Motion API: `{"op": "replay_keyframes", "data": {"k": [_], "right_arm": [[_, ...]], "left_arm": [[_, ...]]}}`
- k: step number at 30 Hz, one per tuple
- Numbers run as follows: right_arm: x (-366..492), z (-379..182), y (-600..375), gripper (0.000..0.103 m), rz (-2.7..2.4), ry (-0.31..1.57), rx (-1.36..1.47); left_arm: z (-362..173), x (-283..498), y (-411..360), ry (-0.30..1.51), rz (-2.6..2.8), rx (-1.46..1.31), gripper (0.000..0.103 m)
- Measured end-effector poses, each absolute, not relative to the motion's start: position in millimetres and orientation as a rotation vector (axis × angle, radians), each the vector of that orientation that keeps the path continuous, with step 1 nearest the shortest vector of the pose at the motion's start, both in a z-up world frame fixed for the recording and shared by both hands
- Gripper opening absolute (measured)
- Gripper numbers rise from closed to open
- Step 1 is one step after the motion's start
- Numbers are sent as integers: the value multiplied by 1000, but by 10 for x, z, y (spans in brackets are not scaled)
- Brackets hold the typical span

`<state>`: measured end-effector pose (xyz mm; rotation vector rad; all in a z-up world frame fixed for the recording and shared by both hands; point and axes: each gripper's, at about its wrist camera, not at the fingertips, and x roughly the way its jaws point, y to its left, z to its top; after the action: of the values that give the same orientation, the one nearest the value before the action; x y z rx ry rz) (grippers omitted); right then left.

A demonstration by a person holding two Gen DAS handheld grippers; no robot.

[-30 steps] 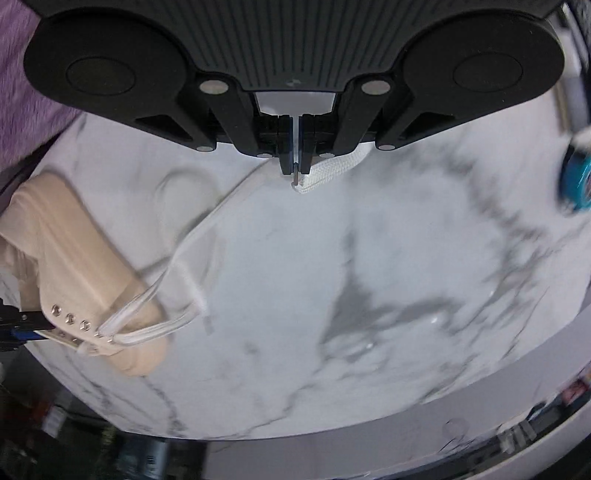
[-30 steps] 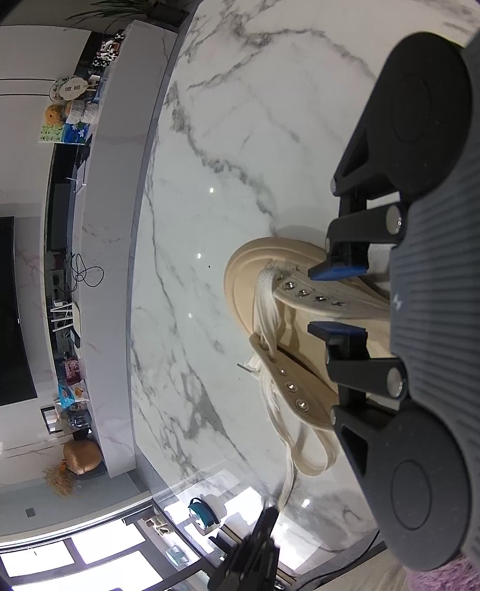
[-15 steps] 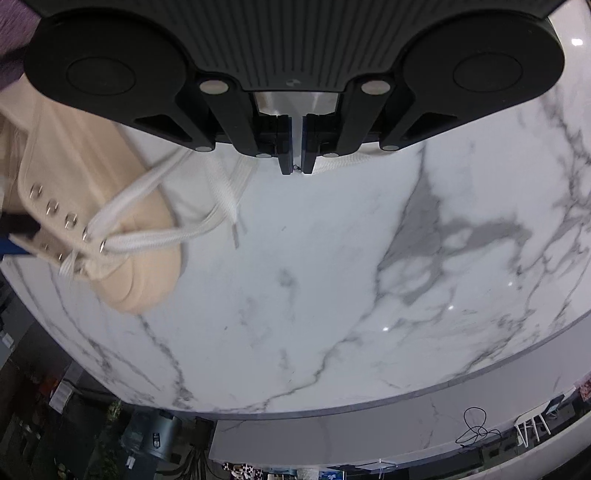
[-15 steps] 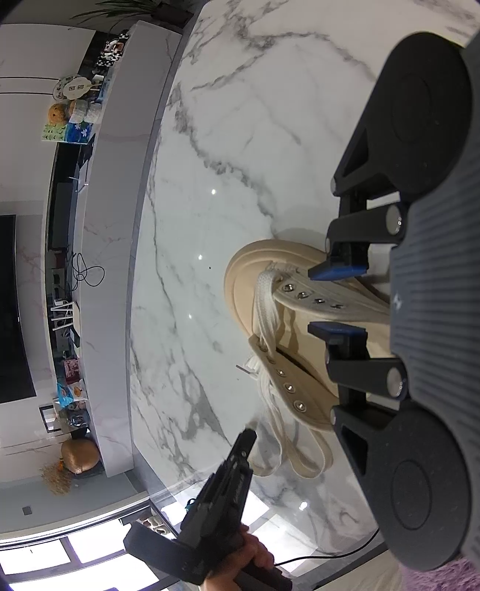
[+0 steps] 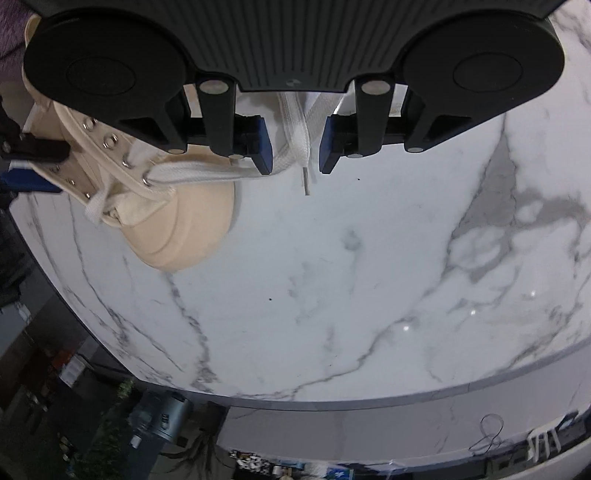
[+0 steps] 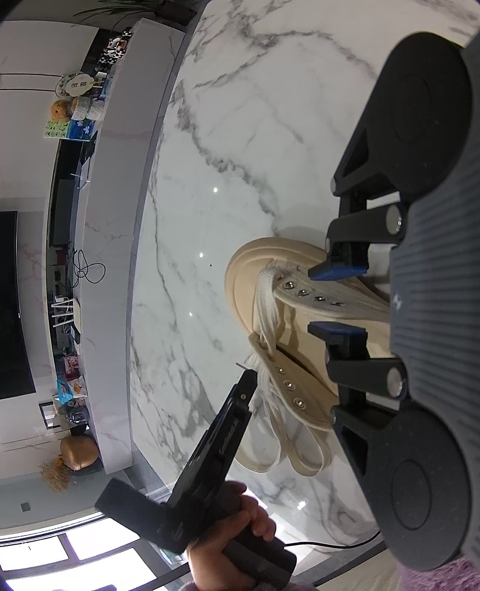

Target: Lace up shoes with both hands

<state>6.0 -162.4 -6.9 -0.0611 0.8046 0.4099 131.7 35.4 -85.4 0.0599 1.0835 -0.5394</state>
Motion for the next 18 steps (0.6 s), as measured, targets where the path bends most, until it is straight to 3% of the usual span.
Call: {"op": "replay_keyframes", "data": {"k": [5,13,18], "right_arm": [[55,-71,-1603,27,421,801,-72],[52,-68,-1636,27,419,799,-50],[48,-66,-1596,27,425,796,-64]], "left_arm": [[-912,1339,373,1092,-534,38,2],[-518,1279,421,980,-539,69,0],[-579,1337,288,1036,-511,112,0]]}}
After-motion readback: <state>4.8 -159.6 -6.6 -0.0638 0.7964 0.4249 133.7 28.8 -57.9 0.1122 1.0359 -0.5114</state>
